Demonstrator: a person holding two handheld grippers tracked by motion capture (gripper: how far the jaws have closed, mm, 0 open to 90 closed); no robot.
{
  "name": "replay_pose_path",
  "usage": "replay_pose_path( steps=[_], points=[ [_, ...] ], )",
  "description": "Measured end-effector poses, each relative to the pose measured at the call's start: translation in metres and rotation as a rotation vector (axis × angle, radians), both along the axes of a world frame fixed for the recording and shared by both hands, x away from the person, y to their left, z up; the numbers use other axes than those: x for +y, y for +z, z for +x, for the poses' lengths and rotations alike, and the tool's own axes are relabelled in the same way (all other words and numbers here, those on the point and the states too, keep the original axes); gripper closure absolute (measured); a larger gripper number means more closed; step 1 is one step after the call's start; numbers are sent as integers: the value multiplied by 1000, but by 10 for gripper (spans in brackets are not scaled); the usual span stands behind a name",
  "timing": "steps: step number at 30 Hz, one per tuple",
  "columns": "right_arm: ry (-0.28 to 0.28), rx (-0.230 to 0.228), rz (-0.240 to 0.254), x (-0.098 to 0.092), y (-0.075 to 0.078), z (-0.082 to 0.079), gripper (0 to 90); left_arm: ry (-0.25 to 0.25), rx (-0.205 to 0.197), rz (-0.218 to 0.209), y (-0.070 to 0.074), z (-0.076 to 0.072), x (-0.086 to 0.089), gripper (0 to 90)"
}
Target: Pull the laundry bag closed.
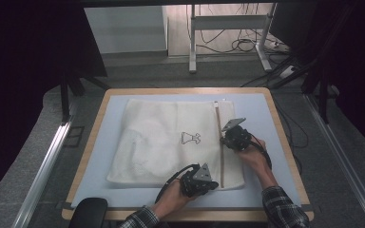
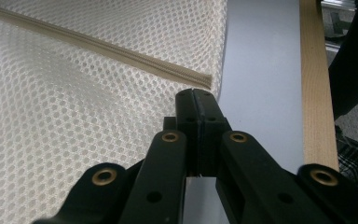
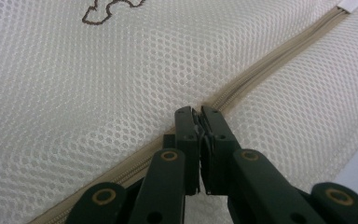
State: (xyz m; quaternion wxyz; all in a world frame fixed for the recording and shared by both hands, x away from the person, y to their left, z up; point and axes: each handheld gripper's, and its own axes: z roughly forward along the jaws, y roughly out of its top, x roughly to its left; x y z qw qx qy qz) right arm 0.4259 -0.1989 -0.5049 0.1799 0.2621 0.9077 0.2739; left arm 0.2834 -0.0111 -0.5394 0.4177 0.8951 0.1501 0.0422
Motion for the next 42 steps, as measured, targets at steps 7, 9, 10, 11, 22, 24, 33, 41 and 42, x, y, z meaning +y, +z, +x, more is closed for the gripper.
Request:
replay_pose_path(
  steps=[7, 9, 10, 11, 22, 24, 33, 41, 42],
  points=[
    [-8, -5, 0, 0, 0, 5, 858, 1, -1, 0, 0, 0, 0, 900],
    [-11, 0, 5, 0, 0, 7, 858, 0, 0, 0, 0, 0, 0, 900],
    [-11, 1, 7, 0, 0, 8, 858, 0, 1, -1, 0, 0, 0, 900],
    [-13, 6, 11, 0, 0, 9, 859, -5, 1, 3, 0, 1, 1, 900],
    [-28, -7, 3, 2, 0, 19, 858, -4, 4, 2, 0, 1, 1, 900],
    [-33, -16, 1, 2, 0, 21, 858, -4, 3, 3, 0, 1, 1, 900],
    [-45, -15, 0, 3, -1, 31, 858, -4, 4, 3, 0, 1, 1, 900],
    [-53, -10, 2, 2, -1, 41, 857, -1, 8, -1, 0, 1, 1, 900],
    [-54, -14, 0, 2, -1, 42, 857, -2, 7, 0, 0, 1, 1, 900]
  ],
)
